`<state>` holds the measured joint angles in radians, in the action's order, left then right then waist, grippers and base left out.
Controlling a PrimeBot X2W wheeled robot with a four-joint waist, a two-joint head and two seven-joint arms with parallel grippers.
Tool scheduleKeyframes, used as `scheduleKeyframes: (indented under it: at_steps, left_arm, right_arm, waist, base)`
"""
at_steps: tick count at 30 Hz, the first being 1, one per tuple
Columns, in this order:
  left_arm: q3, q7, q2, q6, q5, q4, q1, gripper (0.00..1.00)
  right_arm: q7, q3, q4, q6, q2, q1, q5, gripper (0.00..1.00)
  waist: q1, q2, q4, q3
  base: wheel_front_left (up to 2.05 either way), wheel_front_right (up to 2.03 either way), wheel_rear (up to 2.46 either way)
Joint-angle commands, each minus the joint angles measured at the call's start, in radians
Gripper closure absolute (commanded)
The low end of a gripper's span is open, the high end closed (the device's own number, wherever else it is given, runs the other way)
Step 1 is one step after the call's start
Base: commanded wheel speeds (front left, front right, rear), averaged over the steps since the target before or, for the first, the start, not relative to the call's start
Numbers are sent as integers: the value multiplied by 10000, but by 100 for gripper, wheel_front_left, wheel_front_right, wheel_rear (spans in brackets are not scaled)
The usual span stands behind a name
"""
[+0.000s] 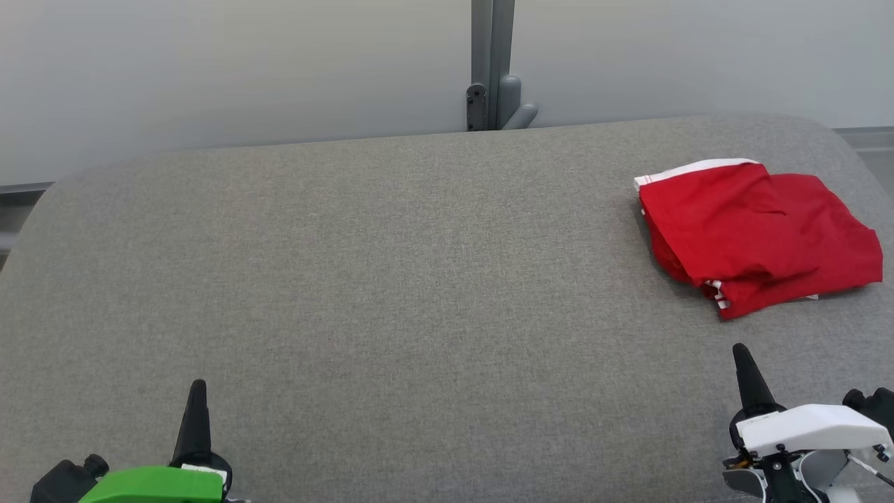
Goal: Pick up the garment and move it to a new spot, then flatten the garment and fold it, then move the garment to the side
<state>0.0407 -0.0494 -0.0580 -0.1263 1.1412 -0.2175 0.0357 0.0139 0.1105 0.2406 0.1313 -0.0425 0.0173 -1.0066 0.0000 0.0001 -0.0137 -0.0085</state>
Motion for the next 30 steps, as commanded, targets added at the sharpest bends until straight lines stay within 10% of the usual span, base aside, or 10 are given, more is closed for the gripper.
scheduleKeyframes:
  at_steps: [1, 30]
  left_arm:
    - [51, 64, -104, -40, 335, 57, -278, 100]
    - [190, 770, -107, -55, 2818, -15, -868, 100]
  right_arm:
    - [-77, 36, -140, -2, -71, 252, -342, 100]
    - [-805, 152, -233, -3, -90, 460, -3443, 100]
  waist:
    - [0, -1, 3, 2]
    - [0, -1, 66, 54]
  base:
    - [0, 0, 0]
    - [0, 0, 0]
